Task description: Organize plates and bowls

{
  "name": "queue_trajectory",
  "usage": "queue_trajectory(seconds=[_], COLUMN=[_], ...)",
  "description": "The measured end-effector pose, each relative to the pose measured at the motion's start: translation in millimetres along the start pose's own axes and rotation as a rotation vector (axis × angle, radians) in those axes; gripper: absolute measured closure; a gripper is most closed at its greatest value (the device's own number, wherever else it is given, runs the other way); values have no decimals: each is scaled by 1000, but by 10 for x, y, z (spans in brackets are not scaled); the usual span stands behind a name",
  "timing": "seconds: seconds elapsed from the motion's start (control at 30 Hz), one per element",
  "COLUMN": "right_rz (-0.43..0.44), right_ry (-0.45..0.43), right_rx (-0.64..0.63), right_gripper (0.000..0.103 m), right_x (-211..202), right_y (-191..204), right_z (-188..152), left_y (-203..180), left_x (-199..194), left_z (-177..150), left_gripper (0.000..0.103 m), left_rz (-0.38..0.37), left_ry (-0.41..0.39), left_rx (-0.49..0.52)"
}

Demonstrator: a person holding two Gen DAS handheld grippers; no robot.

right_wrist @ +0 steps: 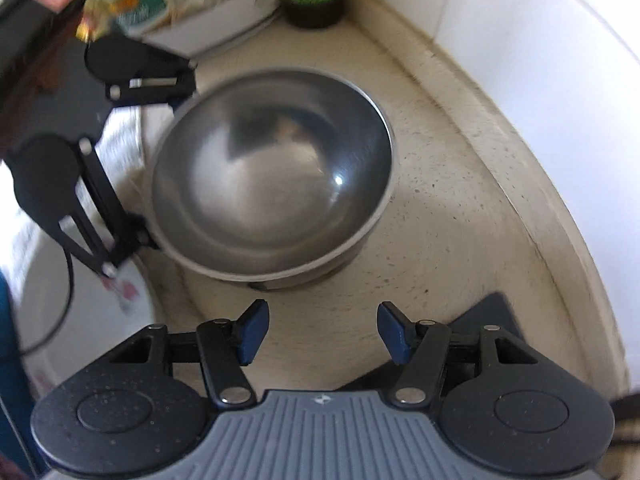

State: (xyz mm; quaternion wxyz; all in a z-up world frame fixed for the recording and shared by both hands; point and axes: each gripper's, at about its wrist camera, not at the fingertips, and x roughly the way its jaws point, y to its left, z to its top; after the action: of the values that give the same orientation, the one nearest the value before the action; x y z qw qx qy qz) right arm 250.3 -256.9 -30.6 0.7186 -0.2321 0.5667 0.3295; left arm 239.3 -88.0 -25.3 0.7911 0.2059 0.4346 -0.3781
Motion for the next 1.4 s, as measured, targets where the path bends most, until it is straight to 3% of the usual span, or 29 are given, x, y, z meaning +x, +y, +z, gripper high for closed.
queue_trajectory(seconds=[0.33, 0.5, 0.6, 0.7, 0.73, 0.8, 0.97, 1.1, 1.13, 1.4], right_rz=[40, 43, 81, 200, 236, 272, 256, 434, 485, 530], right_ry=[59, 114, 65, -84, -145, -214, -147, -113, -117, -146], right_rx=[-152, -157, -63, 109, 168, 325, 520, 716, 742, 783], right_gripper=[42, 35, 32, 25, 19, 13, 18, 15, 10, 3], right_x=[214, -1, -274, -512, -552, -473, 29, 358, 418, 397], right_y=[-205, -248, -361, -527, -576, -676, -680, -725, -704, -505], right_z=[168, 31, -126, -205, -220, -209, -41, -76, -81, -195], left_y=[48, -28, -16, 6, 24, 12, 3, -5, -12, -48], left_x=[276, 331, 315, 329, 329, 323, 280, 326, 333, 422], left_z=[8, 71, 52, 38, 41, 3, -37, -2, 5, 51], left_gripper=[16, 12, 12, 11, 11, 8, 7, 7, 6, 1], left_rz=[-74, -84, -94, -100, -100, -103, -87, -45, -41, -12], left_ry=[-9, -19, -24, -38, -42, -49, -57, -79, -82, -86], left_rx=[44, 105, 101, 105, 108, 111, 136, 144, 147, 126])
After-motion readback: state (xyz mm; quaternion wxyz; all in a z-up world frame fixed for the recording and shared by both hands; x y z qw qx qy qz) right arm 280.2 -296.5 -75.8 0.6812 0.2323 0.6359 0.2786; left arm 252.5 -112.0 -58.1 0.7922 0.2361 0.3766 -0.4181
